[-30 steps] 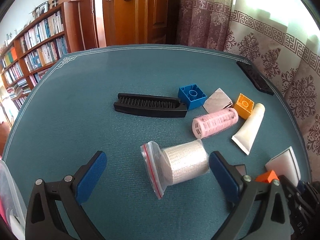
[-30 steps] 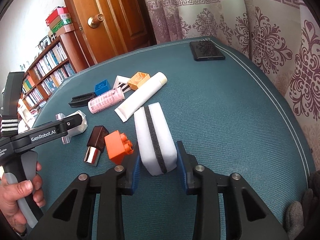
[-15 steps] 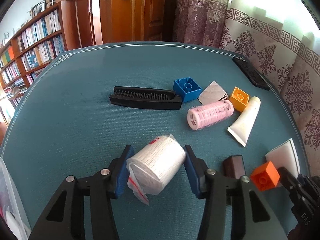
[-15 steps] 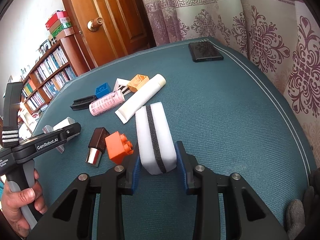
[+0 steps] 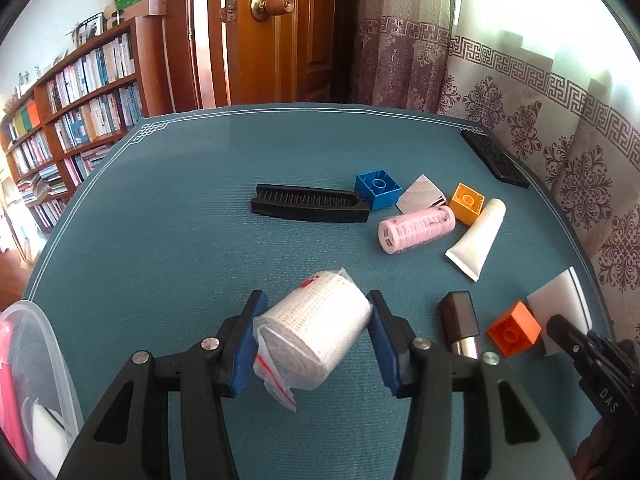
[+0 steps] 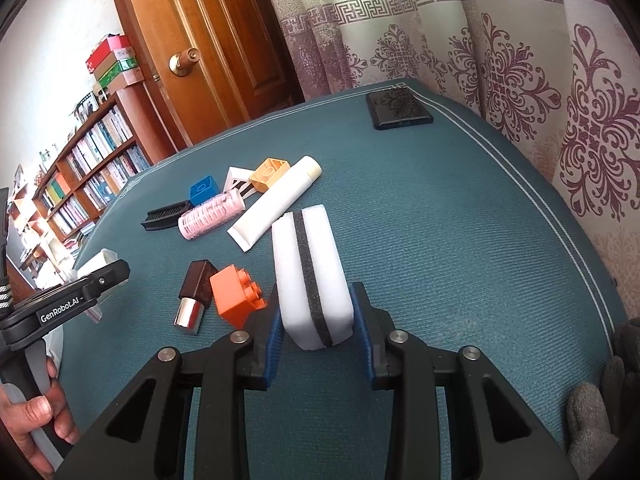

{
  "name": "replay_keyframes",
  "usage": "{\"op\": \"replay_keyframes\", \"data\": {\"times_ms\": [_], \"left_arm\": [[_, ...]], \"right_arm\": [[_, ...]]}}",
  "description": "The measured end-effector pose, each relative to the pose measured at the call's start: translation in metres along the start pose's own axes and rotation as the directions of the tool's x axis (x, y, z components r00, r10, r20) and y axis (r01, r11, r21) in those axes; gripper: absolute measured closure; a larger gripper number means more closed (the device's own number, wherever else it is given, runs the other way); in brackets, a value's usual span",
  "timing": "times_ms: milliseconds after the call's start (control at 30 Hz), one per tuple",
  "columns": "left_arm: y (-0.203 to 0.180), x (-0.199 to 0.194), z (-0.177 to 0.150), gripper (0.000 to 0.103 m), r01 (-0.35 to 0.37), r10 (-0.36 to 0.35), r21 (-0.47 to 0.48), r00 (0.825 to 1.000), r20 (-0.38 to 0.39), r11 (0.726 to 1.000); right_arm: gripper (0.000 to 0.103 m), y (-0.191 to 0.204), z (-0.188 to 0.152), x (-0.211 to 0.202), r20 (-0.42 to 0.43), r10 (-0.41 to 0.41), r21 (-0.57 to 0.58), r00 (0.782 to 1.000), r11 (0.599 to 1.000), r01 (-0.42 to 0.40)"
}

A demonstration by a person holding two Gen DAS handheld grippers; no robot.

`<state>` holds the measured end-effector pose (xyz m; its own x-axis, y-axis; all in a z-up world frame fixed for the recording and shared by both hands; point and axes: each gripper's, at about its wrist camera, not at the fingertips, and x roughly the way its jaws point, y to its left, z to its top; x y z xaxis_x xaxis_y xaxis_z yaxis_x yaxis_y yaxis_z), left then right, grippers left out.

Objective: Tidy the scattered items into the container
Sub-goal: 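Carry the roll and sponge to the clear bowl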

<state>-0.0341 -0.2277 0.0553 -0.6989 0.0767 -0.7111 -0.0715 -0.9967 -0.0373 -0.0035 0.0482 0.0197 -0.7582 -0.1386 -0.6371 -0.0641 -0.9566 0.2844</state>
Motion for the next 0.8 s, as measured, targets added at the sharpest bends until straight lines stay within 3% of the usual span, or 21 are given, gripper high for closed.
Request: {"op": "replay_keyframes", "data": {"times_ms": [433,800], "left_arm": [[0.022,-0.020,-0.010,0.048,-0.030,0.031,-0.038,0.999,0.031,0.999],[0.059,-0.039,-0.017,0.048,-0.059,0.066,-0.099,0.996,0.067,0.993]], "right_arm": [[0.069,0.016,-0.003,-0.020,0.015,0.024,0.005,1.000,1.000,-0.024],[0.069,0.062,0.000,-0.030,0.025,0.082,-0.062,0.996,0.995,-0.081]]}}
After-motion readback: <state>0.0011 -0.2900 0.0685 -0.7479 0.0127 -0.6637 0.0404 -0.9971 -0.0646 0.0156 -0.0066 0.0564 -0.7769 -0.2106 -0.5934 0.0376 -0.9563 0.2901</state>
